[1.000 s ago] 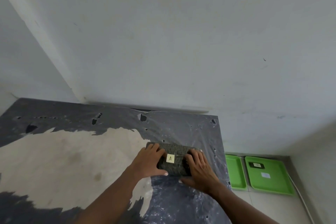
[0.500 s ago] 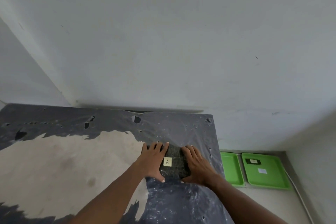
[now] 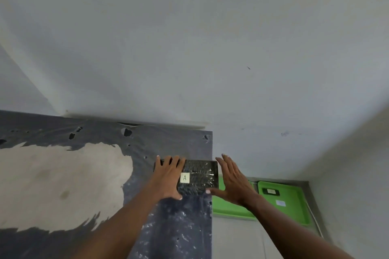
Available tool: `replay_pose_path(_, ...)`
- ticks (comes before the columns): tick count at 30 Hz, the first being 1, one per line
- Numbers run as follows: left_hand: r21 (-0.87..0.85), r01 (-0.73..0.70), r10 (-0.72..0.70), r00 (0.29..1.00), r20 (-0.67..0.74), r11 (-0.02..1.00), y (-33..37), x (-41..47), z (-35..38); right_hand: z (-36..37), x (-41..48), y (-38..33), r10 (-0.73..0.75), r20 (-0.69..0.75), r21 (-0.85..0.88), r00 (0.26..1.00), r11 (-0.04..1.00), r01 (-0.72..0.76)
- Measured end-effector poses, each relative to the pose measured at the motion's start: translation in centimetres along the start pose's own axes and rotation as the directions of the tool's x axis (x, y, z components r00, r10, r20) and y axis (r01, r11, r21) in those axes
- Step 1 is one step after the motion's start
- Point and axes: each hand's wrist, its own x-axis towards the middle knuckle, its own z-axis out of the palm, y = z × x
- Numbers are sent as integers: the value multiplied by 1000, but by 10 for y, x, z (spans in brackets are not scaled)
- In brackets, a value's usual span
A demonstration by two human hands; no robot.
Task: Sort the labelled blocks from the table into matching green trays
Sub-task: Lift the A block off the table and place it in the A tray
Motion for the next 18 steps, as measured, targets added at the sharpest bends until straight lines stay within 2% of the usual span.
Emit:
replay_pose_path(3,1,14,-14,1000,1,1000,32,-7,-7,-12,-31,29,16,6,-6,1000,1000,-16)
replay_pose_path(7,27,-56,57,998,-25,998,69,-13,-22,-23,-70,55,51,7,5,999,999,-51)
replay_pose_path(18,50,-206,211,965,-153,977,179,-36,-33,-34,-171,78,104,-35,-47,994,993,-106)
